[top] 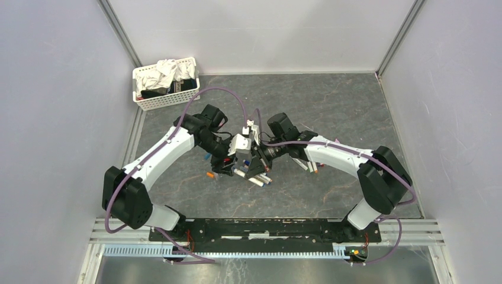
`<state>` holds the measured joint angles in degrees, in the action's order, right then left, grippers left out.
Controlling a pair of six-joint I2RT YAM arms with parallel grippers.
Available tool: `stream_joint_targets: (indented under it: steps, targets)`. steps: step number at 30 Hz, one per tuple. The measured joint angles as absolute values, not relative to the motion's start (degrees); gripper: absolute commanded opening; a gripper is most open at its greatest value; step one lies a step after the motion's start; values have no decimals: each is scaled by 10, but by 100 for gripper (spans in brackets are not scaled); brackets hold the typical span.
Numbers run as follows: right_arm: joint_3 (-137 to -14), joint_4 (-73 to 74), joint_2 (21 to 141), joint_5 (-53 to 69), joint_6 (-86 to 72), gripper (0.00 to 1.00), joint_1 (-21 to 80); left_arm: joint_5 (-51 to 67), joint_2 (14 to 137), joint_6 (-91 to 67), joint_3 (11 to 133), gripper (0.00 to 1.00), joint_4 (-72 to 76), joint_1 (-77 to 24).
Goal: Open the pen caps
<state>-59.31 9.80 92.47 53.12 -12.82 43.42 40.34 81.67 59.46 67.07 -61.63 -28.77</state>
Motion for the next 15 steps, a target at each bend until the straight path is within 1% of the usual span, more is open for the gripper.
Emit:
stream_joint_targets:
  steps: [8, 10, 11, 12, 13, 15]
  targets:
    - [-595, 102, 927, 543, -127, 1, 422, 381, 816, 601, 670, 28, -616, -301]
    - [-599, 109, 931, 542, -120, 13, 421, 373, 816, 602, 670, 17, -620, -306]
    - [-600, 109, 933, 543, -118, 21, 420, 371, 816, 603, 670, 8, -625, -308]
    - [-600, 109, 935, 544, -114, 30, 420, 367, 816, 604, 670, 3, -630, -310]
    - [-600, 106, 938, 545, -115, 37, 420, 365, 816, 608, 670, 2, -639, -314]
    - [-600, 99, 941, 545, -133, 43, 420, 361, 816, 608, 670, 2, -641, -320]
